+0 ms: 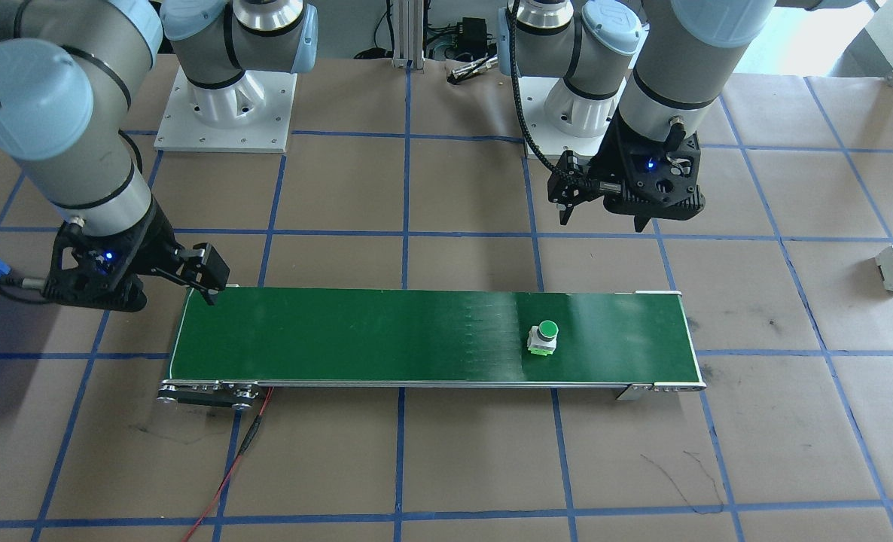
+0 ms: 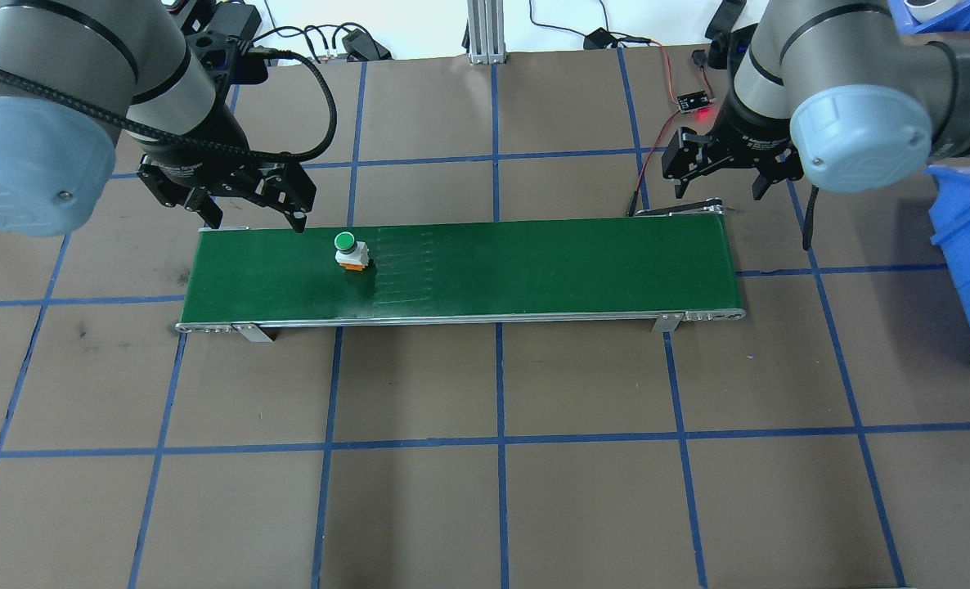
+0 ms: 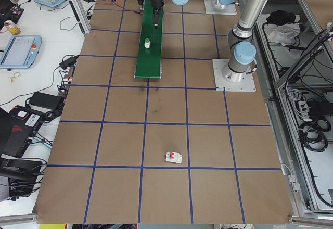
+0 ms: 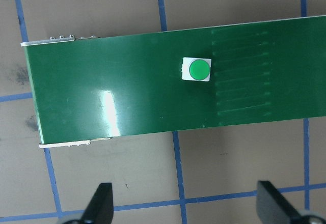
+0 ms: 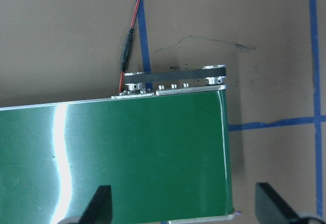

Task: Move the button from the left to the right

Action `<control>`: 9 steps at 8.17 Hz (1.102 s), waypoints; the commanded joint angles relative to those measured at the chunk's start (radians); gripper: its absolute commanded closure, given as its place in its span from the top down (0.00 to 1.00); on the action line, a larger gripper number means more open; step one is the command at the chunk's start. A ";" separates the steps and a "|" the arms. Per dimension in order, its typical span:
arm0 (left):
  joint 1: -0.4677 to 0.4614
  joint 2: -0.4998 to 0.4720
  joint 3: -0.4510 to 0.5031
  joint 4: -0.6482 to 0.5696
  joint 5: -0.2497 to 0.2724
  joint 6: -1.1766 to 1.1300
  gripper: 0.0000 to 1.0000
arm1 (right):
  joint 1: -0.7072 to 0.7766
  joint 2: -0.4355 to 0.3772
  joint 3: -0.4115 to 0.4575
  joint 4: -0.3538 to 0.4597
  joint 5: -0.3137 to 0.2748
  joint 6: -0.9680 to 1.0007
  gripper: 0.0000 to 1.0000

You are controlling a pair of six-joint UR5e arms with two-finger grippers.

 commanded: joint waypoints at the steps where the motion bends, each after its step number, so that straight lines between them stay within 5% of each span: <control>1: 0.000 -0.006 -0.004 0.024 -0.003 -0.008 1.00 | -0.001 0.063 0.022 -0.092 0.054 -0.009 1.00; 6: 0.000 -0.001 -0.001 0.044 0.000 -0.006 1.00 | -0.002 0.101 0.082 -0.158 0.141 -0.011 0.99; 8: 0.000 -0.004 0.000 0.044 -0.008 -0.006 1.00 | -0.002 0.095 0.094 -0.173 0.249 -0.009 1.00; 9: 0.000 -0.004 -0.001 0.046 -0.005 -0.002 1.00 | -0.002 0.093 0.094 -0.173 0.253 0.006 1.00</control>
